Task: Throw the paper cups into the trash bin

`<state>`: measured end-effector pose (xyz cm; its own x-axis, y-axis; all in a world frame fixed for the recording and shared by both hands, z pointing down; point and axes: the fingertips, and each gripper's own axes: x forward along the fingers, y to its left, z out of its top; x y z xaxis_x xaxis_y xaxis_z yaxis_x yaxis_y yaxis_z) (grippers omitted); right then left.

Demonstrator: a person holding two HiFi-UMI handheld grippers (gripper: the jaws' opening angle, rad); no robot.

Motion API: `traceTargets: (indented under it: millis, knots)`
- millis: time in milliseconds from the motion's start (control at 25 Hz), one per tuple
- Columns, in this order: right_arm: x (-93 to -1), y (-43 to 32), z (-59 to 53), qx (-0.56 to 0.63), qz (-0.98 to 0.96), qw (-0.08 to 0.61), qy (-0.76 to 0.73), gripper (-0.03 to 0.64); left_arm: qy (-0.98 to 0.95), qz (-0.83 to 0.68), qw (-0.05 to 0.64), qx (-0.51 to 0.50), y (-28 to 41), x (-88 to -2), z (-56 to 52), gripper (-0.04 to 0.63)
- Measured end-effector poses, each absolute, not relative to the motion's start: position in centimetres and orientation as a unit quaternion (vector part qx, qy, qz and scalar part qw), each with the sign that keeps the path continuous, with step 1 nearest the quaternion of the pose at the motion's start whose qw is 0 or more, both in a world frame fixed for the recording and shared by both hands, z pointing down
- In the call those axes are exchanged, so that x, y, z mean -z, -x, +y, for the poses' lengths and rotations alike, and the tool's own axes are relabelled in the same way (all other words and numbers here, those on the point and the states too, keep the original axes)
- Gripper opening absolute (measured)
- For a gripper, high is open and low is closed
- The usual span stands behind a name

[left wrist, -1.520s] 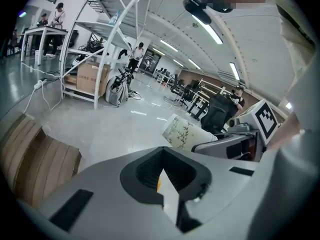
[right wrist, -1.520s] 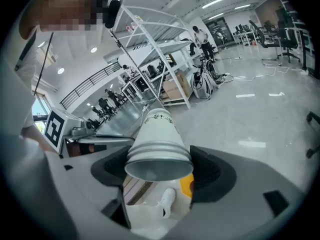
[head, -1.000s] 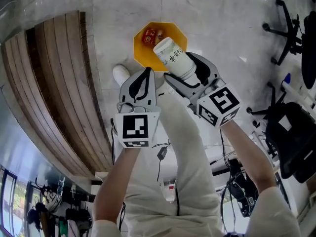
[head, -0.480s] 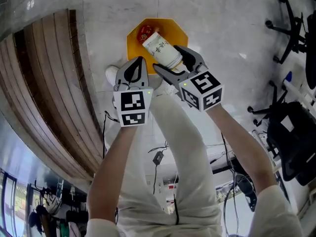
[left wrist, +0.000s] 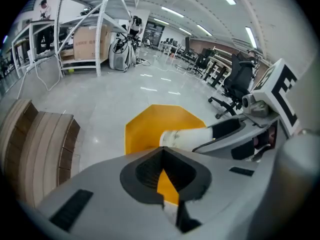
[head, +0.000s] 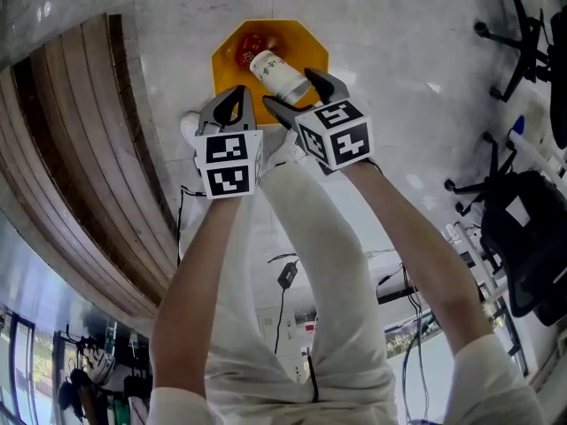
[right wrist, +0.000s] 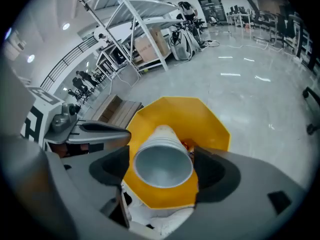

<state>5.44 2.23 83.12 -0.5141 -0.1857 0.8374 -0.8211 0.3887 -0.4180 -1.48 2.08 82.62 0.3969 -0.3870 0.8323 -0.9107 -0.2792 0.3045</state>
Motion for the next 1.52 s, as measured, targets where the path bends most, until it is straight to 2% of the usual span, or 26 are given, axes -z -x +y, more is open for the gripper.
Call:
traceTargets:
  millis: [200,240,400,640,720,880,1280,1520]
  knots:
    - [-80.6,-6.4,2.0,-0.435,-0.752,0.363,-0.338,0.398,-0.736,-0.435,0.408,-0.32,1.5,-80.3,2.4,0.006]
    - [-79.3,-6.5,1.9,-0.432,-0.757,0.357,-0.336,0.373,-0.739,-0.433,0.406,-0.318,1.5,-79.2,2.5,0.006]
    - [-72.3,-6.2,0.9,-0.428,-0.782,0.311,-0.328,0.136,-0.759,-0.423,0.391,-0.305,1.0,-73.2,2.2,0.006]
    - [-61.2,-7.1,0.0,-0.437,-0.79,0.261,-0.341,0.029,-0.779,-0.421,0.373,-0.277,0.0,-61.9,1.4,0.006]
    - [-57.3,-7.6,0.0,-0.436,-0.795,0.249,-0.341,0.015,-0.783,-0.426,0.368,-0.265,-0.3,-57.8,1.0,0.006]
    - [-50.0,-8.4,0.9,-0.415,-0.81,0.248,-0.332,0.008,-0.808,-0.43,0.313,-0.254,-0.8,-49.3,0.9,0.006]
    - [-30.7,-9.1,3.5,-0.342,-0.862,0.217,-0.306,0.008,-0.825,-0.442,0.29,-0.201,-2.3,-29.0,4.1,0.006]
    - [-23.9,-10.2,4.9,-0.31,-0.877,0.187,-0.315,0.008,-0.839,-0.442,0.261,-0.181,-3.4,-22.4,5.1,0.006]
